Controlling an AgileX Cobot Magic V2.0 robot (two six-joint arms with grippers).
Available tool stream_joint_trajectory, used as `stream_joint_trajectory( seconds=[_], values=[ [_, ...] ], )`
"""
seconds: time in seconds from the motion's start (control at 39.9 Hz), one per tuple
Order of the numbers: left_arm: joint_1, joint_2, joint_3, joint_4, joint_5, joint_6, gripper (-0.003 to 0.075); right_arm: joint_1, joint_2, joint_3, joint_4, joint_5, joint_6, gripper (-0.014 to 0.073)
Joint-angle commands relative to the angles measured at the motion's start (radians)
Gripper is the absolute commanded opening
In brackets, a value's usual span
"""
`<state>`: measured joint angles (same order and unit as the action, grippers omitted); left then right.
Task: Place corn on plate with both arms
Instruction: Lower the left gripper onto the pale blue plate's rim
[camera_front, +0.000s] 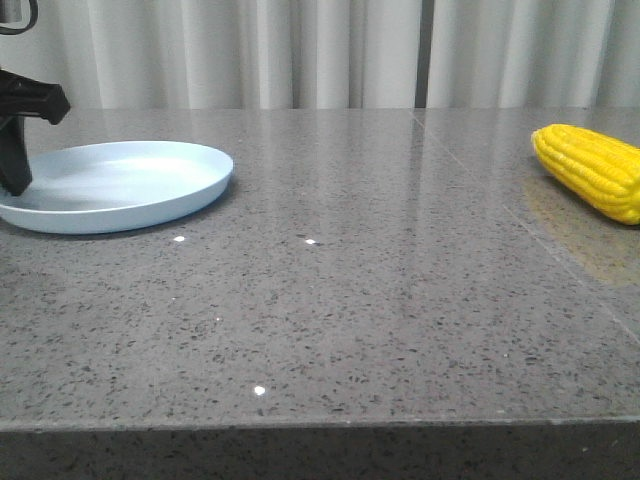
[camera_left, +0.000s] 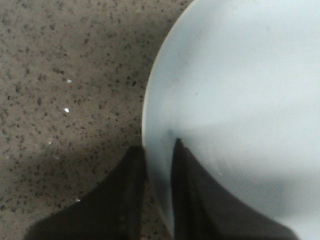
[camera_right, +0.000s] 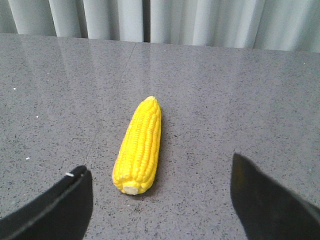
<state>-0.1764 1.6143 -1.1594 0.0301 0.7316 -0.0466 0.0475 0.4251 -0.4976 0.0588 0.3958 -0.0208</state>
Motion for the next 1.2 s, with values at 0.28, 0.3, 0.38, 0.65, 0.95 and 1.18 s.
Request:
stream_joint_trajectory(
  seconds=[0.28,0.3,0.38,0.65,0.95,1.18],
  values=[
    [-0.001,-0.097,-0.080,-0.138,-0.054,0.004,-0.0020,-0.005,0.013,-0.033,0.003,-0.086,-0.001,0.0591],
    [-0.001,-0.106,-0.088,-0.154,-0.057,0.011,-0.0020,-0.005,0.013,-0.033,0.003,-0.086,-0.001,0.0591],
    [-0.003,-0.123,-0.114,-0.237,-0.054,0.054,-0.0020,-0.005,0.013,-0.033,0.003,-0.086,-0.001,0.0591],
    [-0.051,-0.110,-0.159,-0.484,-0.042,0.227,-0.0020,-0.005,0.013,-0.033,0.003,-0.086,-0.001,0.0591],
    [-0.161,-0.007,-0.159,-0.480,-0.064,0.225,-0.0020,-0.005,0.013,-0.033,0.003,-0.086,-0.001,0.0591],
    [-0.164,0.045,-0.159,-0.489,-0.058,0.225,-0.0020,-0.005,0.013,-0.033,0.003,-0.086,-0.001,0.0591]
  ],
)
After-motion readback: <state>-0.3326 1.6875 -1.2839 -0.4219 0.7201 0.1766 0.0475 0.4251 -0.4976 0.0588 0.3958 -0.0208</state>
